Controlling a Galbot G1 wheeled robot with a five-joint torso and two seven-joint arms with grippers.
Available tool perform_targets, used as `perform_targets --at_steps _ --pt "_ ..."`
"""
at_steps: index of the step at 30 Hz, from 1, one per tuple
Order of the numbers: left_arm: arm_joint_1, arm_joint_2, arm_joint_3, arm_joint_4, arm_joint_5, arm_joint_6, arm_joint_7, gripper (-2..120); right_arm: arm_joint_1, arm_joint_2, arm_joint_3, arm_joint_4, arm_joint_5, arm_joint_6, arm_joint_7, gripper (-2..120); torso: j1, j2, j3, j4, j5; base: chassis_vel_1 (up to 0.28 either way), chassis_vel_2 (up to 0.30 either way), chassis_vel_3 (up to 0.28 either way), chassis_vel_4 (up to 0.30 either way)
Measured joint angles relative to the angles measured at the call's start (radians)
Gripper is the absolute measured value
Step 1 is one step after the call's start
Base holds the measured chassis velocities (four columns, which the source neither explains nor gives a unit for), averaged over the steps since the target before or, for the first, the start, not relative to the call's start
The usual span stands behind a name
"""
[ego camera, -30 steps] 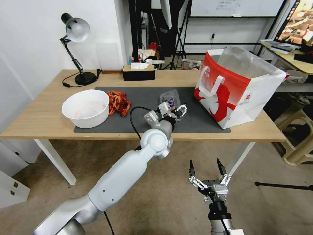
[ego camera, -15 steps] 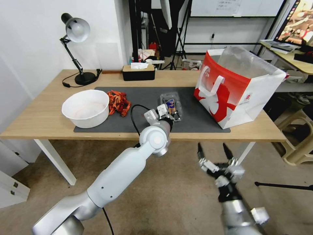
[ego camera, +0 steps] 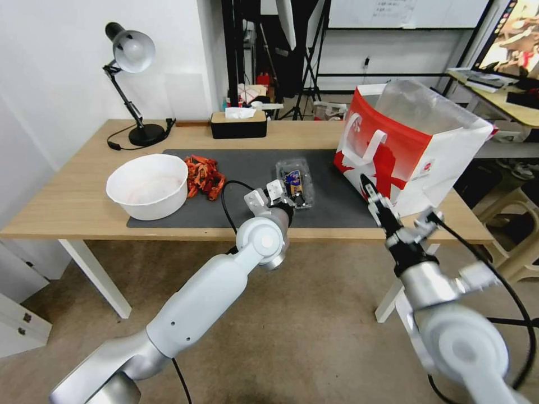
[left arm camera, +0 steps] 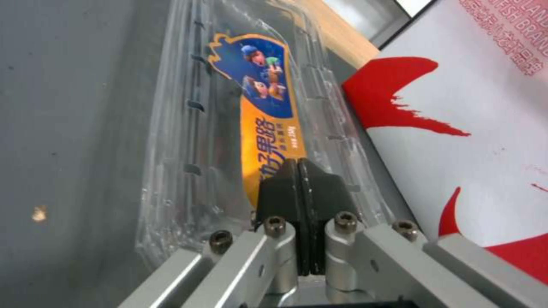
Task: Close the takeout container lid, then place the container into the takeout bag.
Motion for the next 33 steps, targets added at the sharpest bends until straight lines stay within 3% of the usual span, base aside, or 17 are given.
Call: perform_targets --at_steps 5,15,21,27,33 --pt "0.0 -0.002 -0.001 0.001 0.002 -0.004 0.0 0 0.148 -0.029 -0.044 -0.102 0.032 -0.05 0.038 100 0.0 0.0 0.0 0.0002 -0.0001 0.0 0.0 0.0 0.0" --pt "0.014 0.004 -0.017 0.004 0.005 -0.01 0.004 0 0.477 -0.052 -0.226 -0.309 0.078 -0.263 0.182 100 0.0 0.0 0.0 0.0 -0.0004 0.0 0.0 0.0 0.0" --pt "0.015 0.004 -0.016 0.0 0.005 -0.011 0.005 0 0.597 -0.047 -0.292 -0.407 0.063 -0.348 0.222 100 0.0 0.0 0.0 0.0001 -0.0003 0.0 0.0 0.0 0.0" --pt "0.012 0.0 -0.013 0.001 0.005 -0.014 0.005 0 0.725 -0.031 -0.372 -0.543 0.064 -0.539 0.272 100 0.0 0.0 0.0 0.0 -0.0003 0.0 0.0 0.0 0.0" --pt "0.012 0.005 -0.013 0.006 0.005 -0.019 0.011 0 0.804 -0.011 -0.431 -0.609 0.089 -0.621 0.317 100 0.0 0.0 0.0 0.0001 -0.0003 0.0 0.0 0.0 0.0"
